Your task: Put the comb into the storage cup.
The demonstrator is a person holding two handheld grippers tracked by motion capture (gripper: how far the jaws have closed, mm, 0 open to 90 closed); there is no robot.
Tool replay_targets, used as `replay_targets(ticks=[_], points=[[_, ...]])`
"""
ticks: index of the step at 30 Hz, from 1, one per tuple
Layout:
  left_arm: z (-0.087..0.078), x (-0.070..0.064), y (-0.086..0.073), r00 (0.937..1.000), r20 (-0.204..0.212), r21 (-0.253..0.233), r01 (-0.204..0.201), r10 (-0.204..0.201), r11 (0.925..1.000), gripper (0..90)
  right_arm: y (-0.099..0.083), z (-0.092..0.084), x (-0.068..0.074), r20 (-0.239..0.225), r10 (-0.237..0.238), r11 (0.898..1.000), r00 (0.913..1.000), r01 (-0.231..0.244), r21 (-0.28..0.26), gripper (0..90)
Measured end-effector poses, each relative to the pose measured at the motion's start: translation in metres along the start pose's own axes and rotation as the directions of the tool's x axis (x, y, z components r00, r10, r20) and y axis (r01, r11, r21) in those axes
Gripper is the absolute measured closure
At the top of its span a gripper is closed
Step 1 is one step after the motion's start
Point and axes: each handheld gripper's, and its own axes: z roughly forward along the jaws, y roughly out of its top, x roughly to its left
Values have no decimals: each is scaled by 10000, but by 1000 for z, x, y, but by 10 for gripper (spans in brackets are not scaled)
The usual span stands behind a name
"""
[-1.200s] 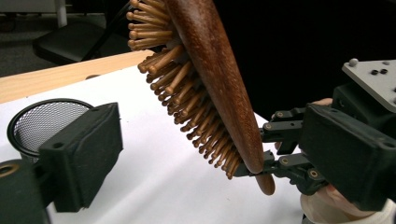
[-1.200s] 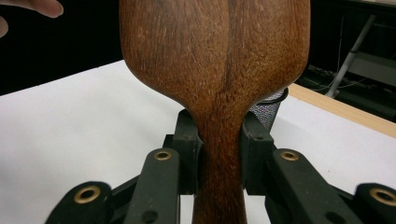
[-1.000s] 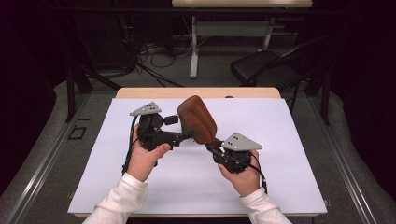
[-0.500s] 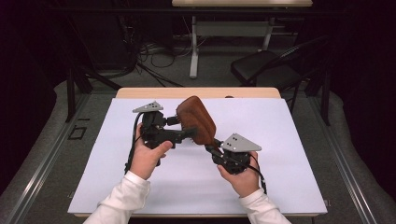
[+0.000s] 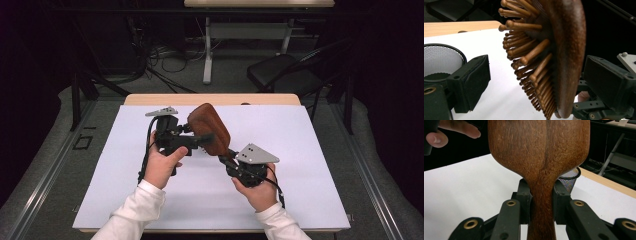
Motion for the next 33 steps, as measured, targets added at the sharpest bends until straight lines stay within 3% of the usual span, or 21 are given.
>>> replay_targets(ticks=[9,18,33], points=[[2,-1,0,9995,167,-207,280,-277,9994,155,0,0,0,18,-25,10000,10000,25,-5,724],[5,-1,0,9984,337,-292,463,-453,9985,155,0,1,2,-11,-79,10000,10000,79,-39,725],[5,-1,1,9984,530,-440,237,-213,9988,266,-1,2,3,-22,-122,9999,9999,122,-37,725]])
